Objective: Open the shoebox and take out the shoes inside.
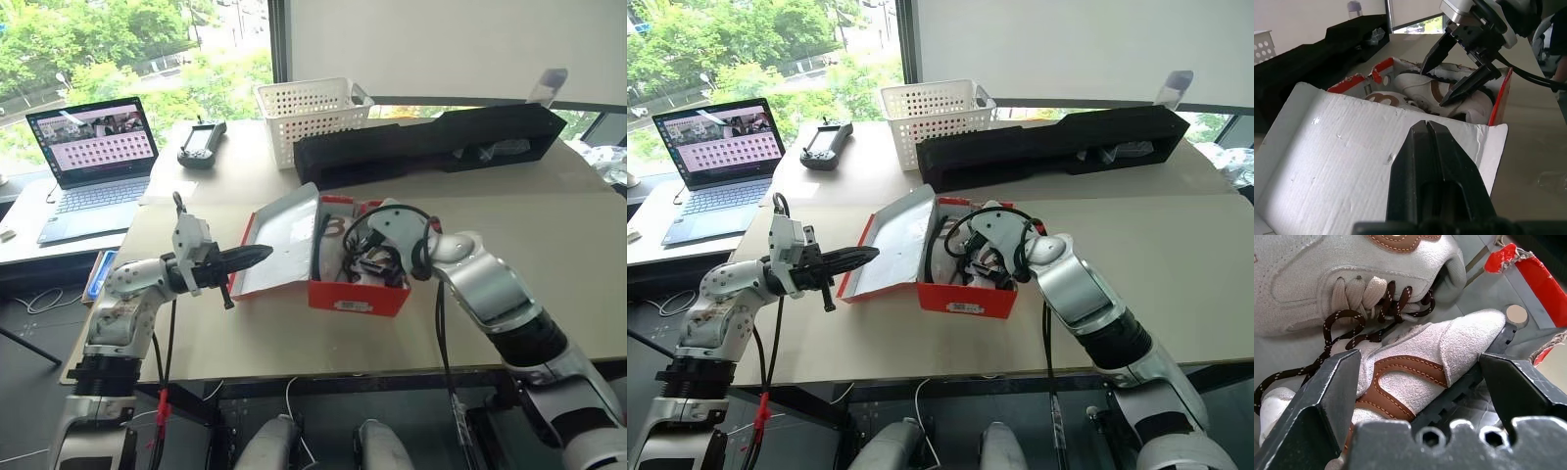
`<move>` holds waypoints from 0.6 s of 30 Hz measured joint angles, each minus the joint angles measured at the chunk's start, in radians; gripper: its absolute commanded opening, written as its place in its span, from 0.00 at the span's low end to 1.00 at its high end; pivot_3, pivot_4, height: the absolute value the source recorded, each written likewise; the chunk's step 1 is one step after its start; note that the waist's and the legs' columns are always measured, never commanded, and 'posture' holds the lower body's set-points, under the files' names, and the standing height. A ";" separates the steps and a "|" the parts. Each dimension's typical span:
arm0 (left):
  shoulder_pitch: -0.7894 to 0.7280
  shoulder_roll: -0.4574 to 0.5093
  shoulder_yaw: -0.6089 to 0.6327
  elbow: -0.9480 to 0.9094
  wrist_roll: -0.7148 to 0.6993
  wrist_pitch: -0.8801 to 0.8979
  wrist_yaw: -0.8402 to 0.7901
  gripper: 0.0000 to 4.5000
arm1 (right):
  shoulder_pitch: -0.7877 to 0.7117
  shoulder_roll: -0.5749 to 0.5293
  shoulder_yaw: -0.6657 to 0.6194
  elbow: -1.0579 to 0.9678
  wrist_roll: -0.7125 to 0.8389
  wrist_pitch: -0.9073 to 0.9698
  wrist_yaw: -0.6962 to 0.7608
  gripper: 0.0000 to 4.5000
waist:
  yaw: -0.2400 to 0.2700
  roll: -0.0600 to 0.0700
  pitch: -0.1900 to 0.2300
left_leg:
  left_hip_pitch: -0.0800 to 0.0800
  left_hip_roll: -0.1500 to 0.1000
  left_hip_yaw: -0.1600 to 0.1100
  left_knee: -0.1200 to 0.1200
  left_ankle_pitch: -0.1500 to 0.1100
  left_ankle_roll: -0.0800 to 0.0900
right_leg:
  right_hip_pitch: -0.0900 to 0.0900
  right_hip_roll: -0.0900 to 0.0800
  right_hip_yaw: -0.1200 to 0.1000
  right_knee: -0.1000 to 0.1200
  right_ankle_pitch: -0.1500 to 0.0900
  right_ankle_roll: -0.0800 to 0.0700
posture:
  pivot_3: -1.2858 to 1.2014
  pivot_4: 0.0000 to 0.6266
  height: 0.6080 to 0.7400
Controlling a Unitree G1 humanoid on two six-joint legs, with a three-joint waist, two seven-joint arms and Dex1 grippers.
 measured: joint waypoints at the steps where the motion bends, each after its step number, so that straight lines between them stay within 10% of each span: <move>1: 0.000 0.000 0.000 0.002 0.000 0.000 0.000 0.00 | -0.006 0.006 -0.012 0.001 0.002 0.011 0.000 0.99 | -0.001 0.000 0.000 | 0.000 0.000 0.000 0.000 0.000 0.000 | 0.000 0.000 0.000 0.000 0.000 0.000 | 0.52 0.24 0.99; 18: -0.006 0.000 -0.003 0.011 0.004 0.000 0.006 0.00 | -0.076 0.006 -0.030 0.162 -0.066 -0.128 -0.023 0.99 | -0.010 0.000 0.000 | -0.003 0.000 0.000 -0.003 0.000 0.000 | -0.002 0.001 0.000 0.000 0.003 0.003 | 0.52 0.24 0.99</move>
